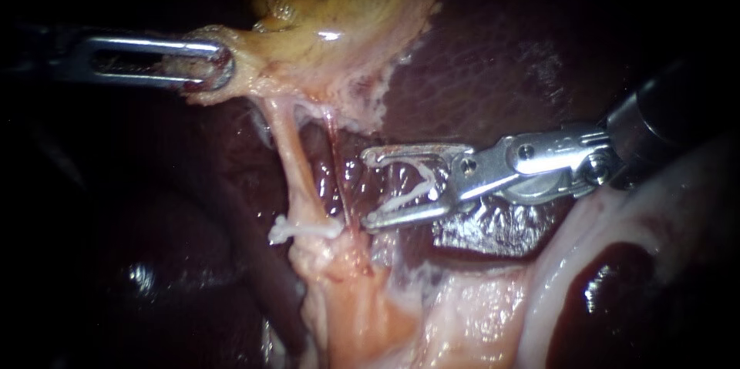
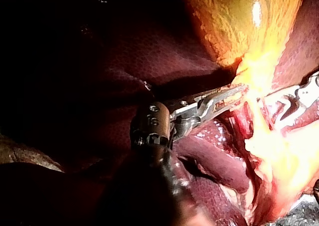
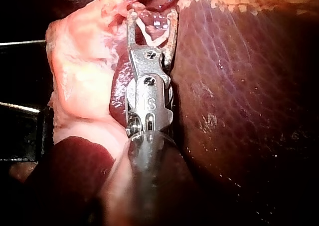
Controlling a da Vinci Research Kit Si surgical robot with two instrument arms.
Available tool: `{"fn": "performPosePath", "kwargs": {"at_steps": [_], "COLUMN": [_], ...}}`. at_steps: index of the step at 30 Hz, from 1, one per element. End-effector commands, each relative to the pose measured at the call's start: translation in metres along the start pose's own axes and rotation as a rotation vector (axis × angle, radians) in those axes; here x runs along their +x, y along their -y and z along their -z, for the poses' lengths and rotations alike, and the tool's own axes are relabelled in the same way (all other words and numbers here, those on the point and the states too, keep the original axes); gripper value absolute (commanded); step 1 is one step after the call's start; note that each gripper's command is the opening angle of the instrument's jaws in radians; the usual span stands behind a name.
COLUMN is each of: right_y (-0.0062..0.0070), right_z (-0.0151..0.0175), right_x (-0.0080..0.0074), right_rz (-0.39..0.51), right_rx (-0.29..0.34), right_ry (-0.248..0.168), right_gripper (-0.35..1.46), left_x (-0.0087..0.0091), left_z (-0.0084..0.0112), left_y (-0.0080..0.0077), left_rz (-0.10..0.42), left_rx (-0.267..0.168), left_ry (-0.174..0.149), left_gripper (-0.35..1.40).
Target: Clipping second clip left tube
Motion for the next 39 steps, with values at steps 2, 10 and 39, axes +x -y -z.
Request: {"fn": "performPosePath", "kwargs": {"at_steps": [2, 10, 39], "right_y": [0.0001, 0.0023, 0.0036], "right_z": [0.0, 0.0012, -0.0026], "right_x": [0.0001, 0.0018, 0.0071], "right_rz": [0.0, -0.04, -0.212], "right_rx": [0.001, 0.052, 0.084], "right_ry": [0.0, -0.033, -0.077], "right_gripper": [0.49, 0.5, 0.49], "left_x": [0.0, 0.0, -0.0001], "left_z": [0.0, 0.0001, -0.0001], "left_y": [0.0, 0.0001, 0.0003], "left_rz": [0.0, 0.0, -0.001], "left_rx": [0.0, -0.001, 0.0], "left_ry": [0.0, 0.001, 0.0], "left_gripper": [-0.35, -0.35, -0.35]}}
